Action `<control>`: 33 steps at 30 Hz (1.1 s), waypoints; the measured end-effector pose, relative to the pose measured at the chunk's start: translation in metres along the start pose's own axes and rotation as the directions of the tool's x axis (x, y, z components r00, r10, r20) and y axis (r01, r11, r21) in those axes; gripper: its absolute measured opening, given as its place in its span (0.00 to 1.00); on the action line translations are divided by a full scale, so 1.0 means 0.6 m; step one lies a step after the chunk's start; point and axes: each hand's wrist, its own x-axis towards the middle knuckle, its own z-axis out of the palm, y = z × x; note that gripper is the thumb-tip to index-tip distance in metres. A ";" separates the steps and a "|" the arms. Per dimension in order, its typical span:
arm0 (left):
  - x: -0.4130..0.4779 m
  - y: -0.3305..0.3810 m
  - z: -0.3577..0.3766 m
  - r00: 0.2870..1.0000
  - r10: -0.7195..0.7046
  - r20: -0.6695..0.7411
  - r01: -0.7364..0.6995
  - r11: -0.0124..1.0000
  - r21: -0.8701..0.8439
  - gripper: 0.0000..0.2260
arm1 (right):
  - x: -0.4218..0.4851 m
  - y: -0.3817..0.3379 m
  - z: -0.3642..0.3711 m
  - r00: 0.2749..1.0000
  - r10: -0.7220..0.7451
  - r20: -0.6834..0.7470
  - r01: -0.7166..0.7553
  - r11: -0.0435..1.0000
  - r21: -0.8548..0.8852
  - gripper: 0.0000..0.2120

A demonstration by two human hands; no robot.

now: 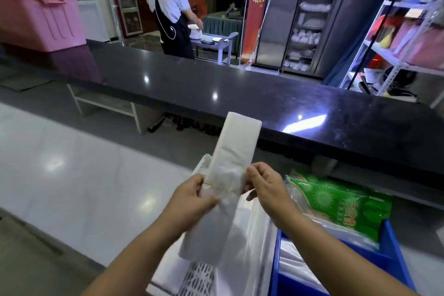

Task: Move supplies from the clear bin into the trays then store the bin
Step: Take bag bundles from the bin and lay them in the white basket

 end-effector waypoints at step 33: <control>-0.008 -0.112 0.048 0.969 0.013 0.246 -0.228 0.419 0.879 0.21 | -0.050 0.053 -0.058 0.612 0.054 0.789 0.787 -0.147 -0.600 0.08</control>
